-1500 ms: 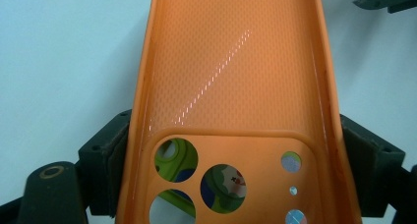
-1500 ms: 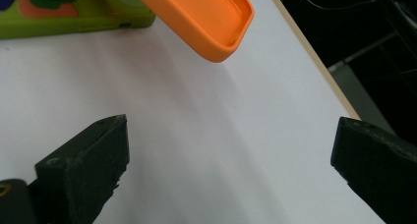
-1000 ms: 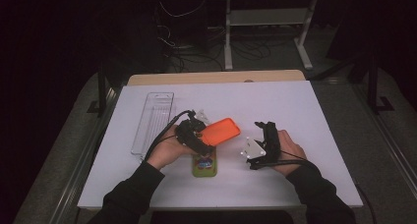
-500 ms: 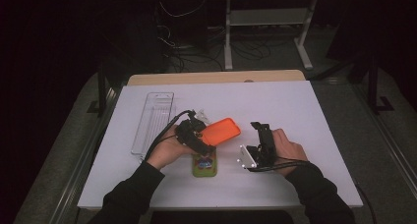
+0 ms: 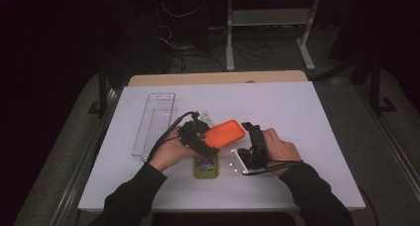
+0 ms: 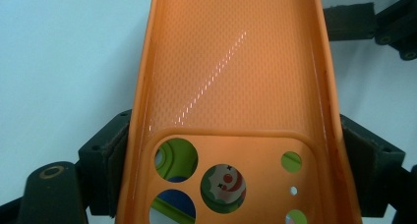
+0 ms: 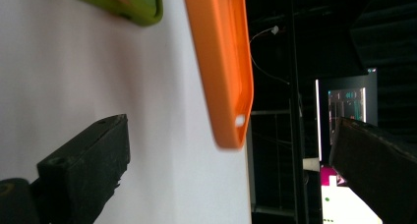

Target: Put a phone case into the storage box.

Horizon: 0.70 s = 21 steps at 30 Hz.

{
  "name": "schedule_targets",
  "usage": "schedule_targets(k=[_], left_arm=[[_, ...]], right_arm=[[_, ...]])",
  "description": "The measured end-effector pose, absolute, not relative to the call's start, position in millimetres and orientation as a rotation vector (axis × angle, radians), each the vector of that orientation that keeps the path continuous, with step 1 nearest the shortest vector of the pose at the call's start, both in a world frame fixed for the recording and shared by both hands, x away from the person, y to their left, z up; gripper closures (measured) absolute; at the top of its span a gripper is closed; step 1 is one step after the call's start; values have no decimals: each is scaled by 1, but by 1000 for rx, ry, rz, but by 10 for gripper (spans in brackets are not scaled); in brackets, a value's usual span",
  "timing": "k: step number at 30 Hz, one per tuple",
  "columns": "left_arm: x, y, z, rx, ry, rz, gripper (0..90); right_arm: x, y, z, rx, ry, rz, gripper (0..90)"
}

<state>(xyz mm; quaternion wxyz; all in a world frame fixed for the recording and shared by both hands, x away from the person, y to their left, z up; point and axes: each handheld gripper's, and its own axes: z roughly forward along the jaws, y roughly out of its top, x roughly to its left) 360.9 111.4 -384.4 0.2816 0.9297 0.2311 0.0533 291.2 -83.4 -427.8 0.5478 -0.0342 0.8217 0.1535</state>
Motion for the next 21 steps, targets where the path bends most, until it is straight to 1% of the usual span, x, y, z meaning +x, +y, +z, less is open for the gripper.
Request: schedule_targets(k=[4, 11, 15, 21], left_arm=[[361, 111, -383, 2493, 604, 139, 158], [361, 113, -382, 2481, 601, 147, 158], [361, 113, -382, 2483, 597, 147, 158], [361, 114, -381, 2483, 594, 146, 158]], right_arm=[[295, -75, -427, -129, 1919, 374, 9], [297, -64, -427, -177, 1895, 370, 64], [297, -60, -427, -164, 1895, 357, 137], [294, -60, -429, -174, 1905, 337, 271]])
